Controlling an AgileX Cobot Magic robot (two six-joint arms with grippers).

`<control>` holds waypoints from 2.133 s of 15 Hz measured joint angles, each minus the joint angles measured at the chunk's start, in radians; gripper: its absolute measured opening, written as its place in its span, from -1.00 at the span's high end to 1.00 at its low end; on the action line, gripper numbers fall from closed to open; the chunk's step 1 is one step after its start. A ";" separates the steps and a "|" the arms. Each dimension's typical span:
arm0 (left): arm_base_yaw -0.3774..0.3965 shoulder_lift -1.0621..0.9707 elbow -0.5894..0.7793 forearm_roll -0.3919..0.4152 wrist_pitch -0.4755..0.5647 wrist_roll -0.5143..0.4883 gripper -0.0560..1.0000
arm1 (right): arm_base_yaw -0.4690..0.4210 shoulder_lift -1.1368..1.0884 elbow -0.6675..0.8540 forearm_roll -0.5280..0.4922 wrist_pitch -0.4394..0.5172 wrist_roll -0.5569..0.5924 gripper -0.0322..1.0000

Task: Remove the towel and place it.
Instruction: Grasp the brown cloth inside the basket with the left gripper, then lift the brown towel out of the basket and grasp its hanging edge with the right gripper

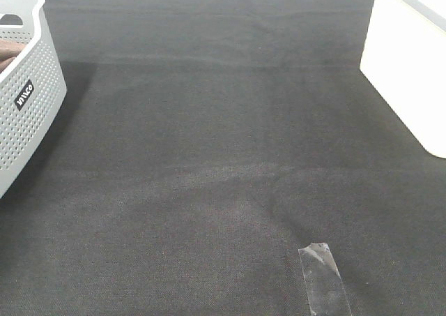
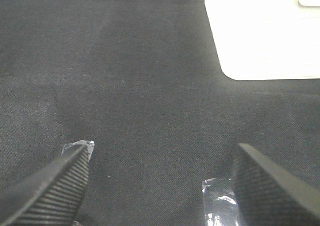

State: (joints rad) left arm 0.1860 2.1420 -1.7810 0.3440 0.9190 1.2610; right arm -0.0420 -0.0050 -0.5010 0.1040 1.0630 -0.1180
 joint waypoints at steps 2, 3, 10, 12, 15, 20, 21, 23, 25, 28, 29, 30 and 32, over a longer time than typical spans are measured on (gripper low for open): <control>0.000 0.000 0.000 -0.003 -0.004 -0.018 0.83 | 0.000 0.000 0.000 0.000 0.000 0.000 -0.46; 0.000 0.000 0.000 -0.006 -0.005 -0.045 0.89 | 0.000 0.000 0.000 0.000 0.000 0.000 -0.46; -0.009 -0.007 0.000 -0.064 -0.012 -0.100 0.89 | 0.000 0.000 0.000 0.000 0.000 0.000 -0.46; -0.033 -0.042 0.000 -0.100 -0.015 -0.117 0.89 | 0.000 0.000 0.000 0.000 0.000 0.000 -0.46; -0.055 -0.133 0.000 -0.166 -0.014 -0.210 0.89 | 0.000 0.000 0.000 0.000 0.000 0.000 -0.46; -0.055 -0.327 0.000 -0.272 0.028 -0.416 0.89 | 0.000 0.000 0.000 0.000 0.000 0.000 -0.46; -0.062 -0.369 0.000 -0.288 0.029 -0.447 0.89 | 0.000 0.000 0.000 0.000 0.000 0.000 -0.46; -0.091 -0.459 0.000 -0.300 0.030 -0.471 0.89 | 0.000 0.000 0.000 -0.002 0.000 0.000 -0.46; -0.145 -0.545 0.000 -0.303 0.020 -0.477 0.89 | 0.000 0.005 0.000 -0.002 -0.002 -0.002 -0.46; -0.282 -0.659 0.000 -0.303 -0.057 -0.477 0.89 | 0.000 0.117 -0.014 0.095 -0.029 -0.136 -0.46; -0.334 -0.688 0.000 -0.303 -0.083 -0.477 0.89 | 0.000 0.157 -0.014 0.157 -0.055 -0.225 -0.46; -0.387 -0.711 0.000 -0.303 -0.109 -0.477 0.89 | 0.000 0.202 -0.014 0.245 -0.098 -0.328 -0.46; -0.500 -0.747 0.000 -0.303 -0.155 -0.476 0.89 | 0.000 0.298 -0.014 0.453 -0.191 -0.531 -0.46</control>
State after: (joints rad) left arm -0.3140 1.3950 -1.7810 0.0410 0.7640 0.7850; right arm -0.0420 0.2930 -0.5150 0.5570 0.8720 -0.6490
